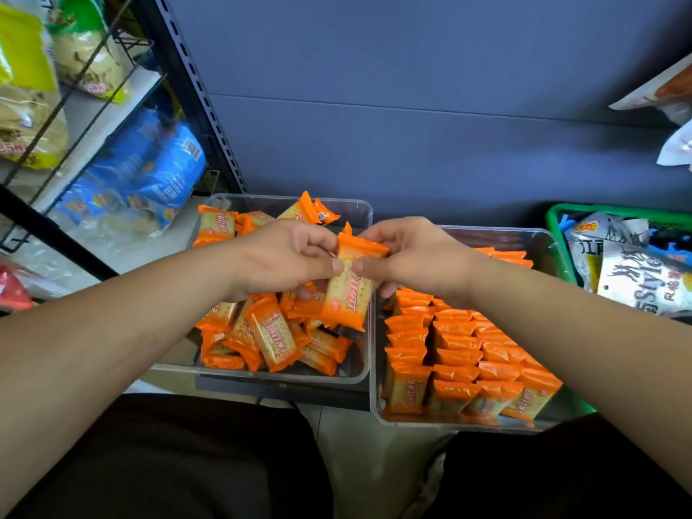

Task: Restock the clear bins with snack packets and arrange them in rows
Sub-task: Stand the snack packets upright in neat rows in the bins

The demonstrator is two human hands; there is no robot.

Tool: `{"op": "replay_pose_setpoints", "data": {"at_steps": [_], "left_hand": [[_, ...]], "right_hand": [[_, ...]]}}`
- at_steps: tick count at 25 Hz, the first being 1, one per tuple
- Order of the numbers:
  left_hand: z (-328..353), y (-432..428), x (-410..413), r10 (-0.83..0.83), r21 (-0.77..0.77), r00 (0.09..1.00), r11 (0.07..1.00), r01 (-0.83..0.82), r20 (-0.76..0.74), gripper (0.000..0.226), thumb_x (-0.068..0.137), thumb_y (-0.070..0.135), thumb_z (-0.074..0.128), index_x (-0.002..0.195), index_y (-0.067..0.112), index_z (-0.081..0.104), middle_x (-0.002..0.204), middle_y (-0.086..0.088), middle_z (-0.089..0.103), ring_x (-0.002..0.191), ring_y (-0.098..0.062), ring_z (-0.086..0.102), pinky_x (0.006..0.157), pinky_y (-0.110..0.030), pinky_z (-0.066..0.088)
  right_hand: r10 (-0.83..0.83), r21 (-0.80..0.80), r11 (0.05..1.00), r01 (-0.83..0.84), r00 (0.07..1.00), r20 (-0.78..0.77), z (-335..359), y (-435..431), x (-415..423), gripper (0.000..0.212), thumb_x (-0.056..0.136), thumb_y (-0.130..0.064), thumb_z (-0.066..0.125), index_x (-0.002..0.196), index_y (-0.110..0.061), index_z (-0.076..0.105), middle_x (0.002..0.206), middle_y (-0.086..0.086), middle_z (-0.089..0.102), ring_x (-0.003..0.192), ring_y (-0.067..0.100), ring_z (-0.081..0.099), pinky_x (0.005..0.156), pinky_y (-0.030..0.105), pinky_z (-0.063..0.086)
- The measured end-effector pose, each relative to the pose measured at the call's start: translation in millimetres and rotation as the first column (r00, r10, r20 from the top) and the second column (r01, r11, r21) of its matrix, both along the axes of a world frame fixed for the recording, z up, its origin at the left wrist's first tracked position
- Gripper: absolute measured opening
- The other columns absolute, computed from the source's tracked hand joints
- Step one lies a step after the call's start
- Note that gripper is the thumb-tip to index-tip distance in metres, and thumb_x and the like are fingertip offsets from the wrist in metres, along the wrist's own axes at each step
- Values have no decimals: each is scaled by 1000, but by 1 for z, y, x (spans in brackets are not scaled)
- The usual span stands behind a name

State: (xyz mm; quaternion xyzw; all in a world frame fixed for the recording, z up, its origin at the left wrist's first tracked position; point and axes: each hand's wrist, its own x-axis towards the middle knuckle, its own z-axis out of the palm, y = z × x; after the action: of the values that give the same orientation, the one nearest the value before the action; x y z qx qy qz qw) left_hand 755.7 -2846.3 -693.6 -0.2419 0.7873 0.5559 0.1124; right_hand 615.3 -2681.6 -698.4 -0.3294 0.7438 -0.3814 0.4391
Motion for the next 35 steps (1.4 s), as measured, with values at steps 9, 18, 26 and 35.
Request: {"op": "replay_pose_setpoints", "data": {"at_steps": [9,18,26,35], "left_hand": [[3,54,-25,-102,-140,994,986,95,-48,31,82,8,87,106,18,69,88,-3,76,72,-18,70,68,-31,59],[-70,149,-44,-608,-589,669,374,716,427,33,82,41,84,96,30,56,82,12,52,83,-18,55,69,-36,51],[-77,136,-50,-658,-333,647,555,763,385,16,85,34,85,99,26,82,83,19,68,73,3,58,65,-17,46],[-87,135,-51,-535,-654,724,364,663,435,38,80,51,85,89,31,54,95,9,60,95,-17,57,71,-36,49]], "right_hand": [[49,367,930,-12,995,-92,-2,99,-31,44,85,-27,85,121,-19,62,105,6,77,98,25,74,89,44,61],[393,503,846,-175,843,-367,-61,139,-24,28,84,-43,83,101,-24,73,93,-11,61,95,15,58,77,29,47],[470,551,810,-200,784,-406,-87,140,-26,35,77,-55,85,96,-33,65,94,-13,59,93,16,58,80,37,56],[471,603,785,-140,768,-434,-83,146,-29,41,75,-62,83,92,-33,60,95,-12,59,92,17,58,62,30,42]]}}
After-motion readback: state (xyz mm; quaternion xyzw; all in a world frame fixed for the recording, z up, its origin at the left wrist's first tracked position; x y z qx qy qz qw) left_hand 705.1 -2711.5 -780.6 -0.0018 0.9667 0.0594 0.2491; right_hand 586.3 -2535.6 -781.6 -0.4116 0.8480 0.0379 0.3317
